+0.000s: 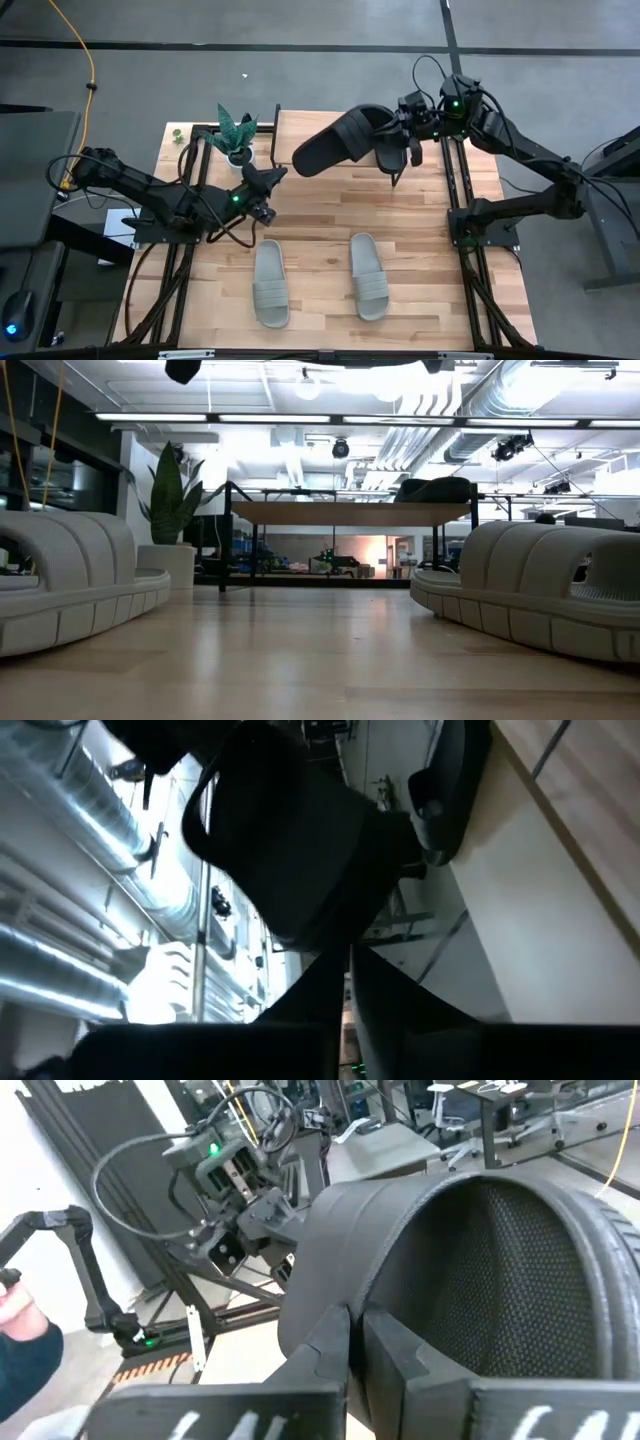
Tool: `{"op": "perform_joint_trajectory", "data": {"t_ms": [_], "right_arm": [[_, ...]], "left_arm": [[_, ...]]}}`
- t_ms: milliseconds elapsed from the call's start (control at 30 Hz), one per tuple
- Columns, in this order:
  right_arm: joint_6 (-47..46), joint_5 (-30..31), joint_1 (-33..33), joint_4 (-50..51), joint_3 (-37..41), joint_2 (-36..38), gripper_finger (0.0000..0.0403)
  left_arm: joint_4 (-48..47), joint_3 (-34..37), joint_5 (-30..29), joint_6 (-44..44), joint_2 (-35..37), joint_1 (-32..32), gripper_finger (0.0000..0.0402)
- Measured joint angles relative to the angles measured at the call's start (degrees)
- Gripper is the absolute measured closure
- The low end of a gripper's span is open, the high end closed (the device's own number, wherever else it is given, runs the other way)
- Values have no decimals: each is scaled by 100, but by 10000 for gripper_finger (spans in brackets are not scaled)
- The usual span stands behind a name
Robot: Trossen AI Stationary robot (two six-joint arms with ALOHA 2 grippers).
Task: Pick and place slides into the shelf
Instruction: Put the black slide on the shelf
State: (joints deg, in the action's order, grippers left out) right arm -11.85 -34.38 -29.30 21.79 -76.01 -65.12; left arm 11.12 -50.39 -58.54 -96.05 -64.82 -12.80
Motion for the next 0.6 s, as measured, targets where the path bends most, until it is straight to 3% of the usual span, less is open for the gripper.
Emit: {"op": "perform_joint_trajectory", "data": {"t_ms": [267, 400, 600], "right_arm": [[-397, -529, -317, -276, 0, -2, 403], [-601, -921, -372, -571, 0, -2, 403], [-859, -1131, -371, -806, -7, -2, 403]], "left_arm": [[582, 0, 166, -625, -2, 2, 290], [897, 0, 585, -1067, -7, 2, 242], [1360, 0, 747, -1909, -256, 0, 203]]}}
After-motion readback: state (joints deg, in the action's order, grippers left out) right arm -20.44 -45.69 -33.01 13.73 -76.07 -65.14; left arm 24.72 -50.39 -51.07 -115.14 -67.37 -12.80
